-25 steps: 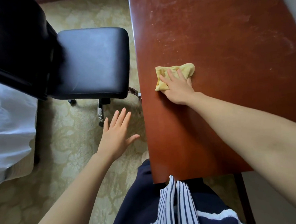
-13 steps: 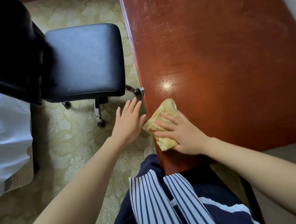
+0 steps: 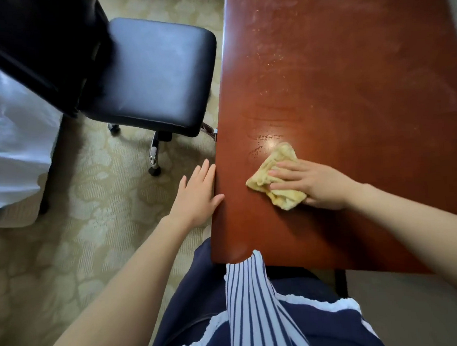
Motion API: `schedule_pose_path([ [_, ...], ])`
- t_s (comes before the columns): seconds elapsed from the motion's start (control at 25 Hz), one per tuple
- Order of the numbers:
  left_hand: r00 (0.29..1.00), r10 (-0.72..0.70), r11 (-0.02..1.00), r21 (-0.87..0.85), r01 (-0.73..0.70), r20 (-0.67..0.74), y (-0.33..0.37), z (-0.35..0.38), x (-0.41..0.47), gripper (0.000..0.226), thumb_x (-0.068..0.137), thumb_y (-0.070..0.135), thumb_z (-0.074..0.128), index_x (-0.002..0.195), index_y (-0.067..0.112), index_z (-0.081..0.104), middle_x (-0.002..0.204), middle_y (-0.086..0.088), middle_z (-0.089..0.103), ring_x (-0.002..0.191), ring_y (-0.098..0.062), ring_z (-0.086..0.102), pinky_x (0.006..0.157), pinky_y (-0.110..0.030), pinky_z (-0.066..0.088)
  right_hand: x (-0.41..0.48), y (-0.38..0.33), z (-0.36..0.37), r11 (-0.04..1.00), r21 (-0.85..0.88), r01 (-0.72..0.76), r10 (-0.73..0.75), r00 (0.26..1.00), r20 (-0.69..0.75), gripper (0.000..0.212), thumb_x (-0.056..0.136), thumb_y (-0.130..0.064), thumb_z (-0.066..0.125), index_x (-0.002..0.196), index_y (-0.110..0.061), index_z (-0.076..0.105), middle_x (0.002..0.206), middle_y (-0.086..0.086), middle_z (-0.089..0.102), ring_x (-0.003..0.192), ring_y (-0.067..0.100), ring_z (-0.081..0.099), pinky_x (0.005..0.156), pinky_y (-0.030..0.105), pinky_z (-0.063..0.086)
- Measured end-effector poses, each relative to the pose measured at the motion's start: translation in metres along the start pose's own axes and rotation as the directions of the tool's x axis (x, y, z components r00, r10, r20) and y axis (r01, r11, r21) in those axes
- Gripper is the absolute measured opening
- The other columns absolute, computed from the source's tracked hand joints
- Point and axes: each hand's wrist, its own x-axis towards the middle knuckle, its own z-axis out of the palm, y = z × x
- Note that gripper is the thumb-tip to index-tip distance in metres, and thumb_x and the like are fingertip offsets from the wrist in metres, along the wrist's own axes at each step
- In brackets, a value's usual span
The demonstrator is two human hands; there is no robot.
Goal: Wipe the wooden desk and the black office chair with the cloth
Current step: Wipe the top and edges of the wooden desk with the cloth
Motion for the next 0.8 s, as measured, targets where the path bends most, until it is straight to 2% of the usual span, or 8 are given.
schedule_pose_path([
  [0.12, 0.998, -0.068, 0.997, -0.041, 0.068, -0.006, 0.009, 0.012, -0.016, 0.078, 0.095, 0.036, 0.052, 0.152, 0.015, 0.003, 0.16, -0.002, -0.001, 0.146, -0.021, 0.006, 0.117, -0.046, 0.01, 0.02, 0.038, -0.011, 0.991, 0.03, -0.13, 0.131, 0.991, -0.029, 0.064, 0.086, -0.01, 0.059, 0.144, -0.024, 0.037, 0.154, -0.001, 0.023, 0.145, 0.02, 0.013, 0.116, 0.026, 0.003],
  [0.2, 0.996, -0.09, 0.995, -0.051, 0.09, -0.003, 0.013, 0.018, -0.025, 0.078, 0.095, 0.036, 0.051, 0.152, 0.016, 0.002, 0.16, 0.0, 0.0, 0.146, -0.021, 0.007, 0.117, -0.045, 0.01, 0.038, 0.055, -0.015, 0.963, 0.058, -0.263, 0.267, 0.96, -0.079, 0.061, 0.09, -0.013, 0.055, 0.145, -0.026, 0.033, 0.156, 0.0, 0.019, 0.146, 0.019, 0.009, 0.115, 0.023, -0.002],
  [0.36, 0.987, -0.158, 0.986, -0.049, 0.157, -0.012, 0.023, 0.025, -0.038, 0.077, 0.096, 0.038, 0.048, 0.152, 0.017, 0.0, 0.16, 0.002, 0.001, 0.146, -0.021, 0.006, 0.117, -0.045, 0.008, 0.083, 0.049, -0.018, 0.835, 0.235, -0.498, 0.54, 0.823, -0.177, 0.047, 0.098, -0.027, 0.044, 0.144, -0.027, 0.038, 0.156, 0.0, 0.024, 0.145, 0.023, 0.01, 0.117, 0.038, 0.007],
  [0.44, 0.978, -0.204, 0.979, -0.027, 0.203, -0.044, 0.03, 0.026, -0.039, 0.079, 0.095, 0.042, 0.049, 0.152, 0.017, 0.0, 0.16, 0.001, -0.002, 0.147, -0.019, 0.005, 0.116, -0.047, 0.006, 0.097, 0.034, -0.015, 0.761, 0.333, -0.557, 0.634, 0.745, -0.205, 0.043, 0.098, -0.034, 0.042, 0.141, -0.027, 0.044, 0.154, 0.0, 0.029, 0.145, 0.023, 0.011, 0.116, 0.044, 0.008],
  [0.48, 0.974, -0.219, 0.976, -0.02, 0.218, -0.064, 0.034, 0.026, -0.038, 0.082, 0.094, 0.044, 0.05, 0.152, 0.017, 0.0, 0.16, 0.0, -0.003, 0.147, -0.019, 0.004, 0.116, -0.047, 0.007, 0.099, 0.027, -0.012, 0.748, 0.36, -0.558, 0.648, 0.731, -0.214, 0.042, 0.097, -0.035, 0.043, 0.139, -0.028, 0.046, 0.153, 0.0, 0.031, 0.145, 0.023, 0.012, 0.116, 0.044, 0.008],
  [0.56, 0.971, -0.219, 0.976, -0.002, 0.219, -0.094, 0.042, 0.022, -0.031, 0.086, 0.091, 0.047, 0.053, 0.152, 0.016, 0.0, 0.16, -0.001, -0.004, 0.147, -0.019, 0.003, 0.116, -0.047, 0.008, 0.088, 0.015, -0.005, 0.796, 0.336, -0.503, 0.589, 0.77, -0.245, 0.042, 0.095, -0.032, 0.048, 0.136, -0.028, 0.05, 0.152, 0.0, 0.034, 0.144, 0.022, 0.016, 0.115, 0.043, 0.009],
  [0.64, 0.973, -0.203, 0.978, 0.035, 0.208, -0.107, 0.05, 0.017, -0.022, 0.09, 0.089, 0.049, 0.055, 0.152, 0.015, 0.001, 0.16, -0.001, -0.006, 0.147, -0.019, 0.002, 0.116, -0.048, 0.008, 0.061, 0.002, 0.003, 0.874, 0.315, -0.371, 0.459, 0.844, -0.278, 0.043, 0.088, -0.022, 0.058, 0.131, -0.024, 0.056, 0.148, 0.002, 0.04, 0.142, 0.025, 0.024, 0.115, 0.044, 0.011],
  [0.8, 0.974, -0.193, 0.973, 0.11, 0.205, -0.116, 0.058, 0.0, 0.004, 0.098, 0.083, 0.055, 0.06, 0.152, 0.016, 0.002, 0.16, -0.002, -0.005, 0.147, -0.021, 0.0, 0.115, -0.05, 0.004, -0.006, -0.006, 0.018, 0.95, 0.274, -0.147, 0.228, 0.929, -0.292, 0.048, 0.073, -0.009, 0.074, 0.12, -0.016, 0.066, 0.136, 0.007, 0.054, 0.133, 0.031, 0.041, 0.11, 0.052, 0.025],
])
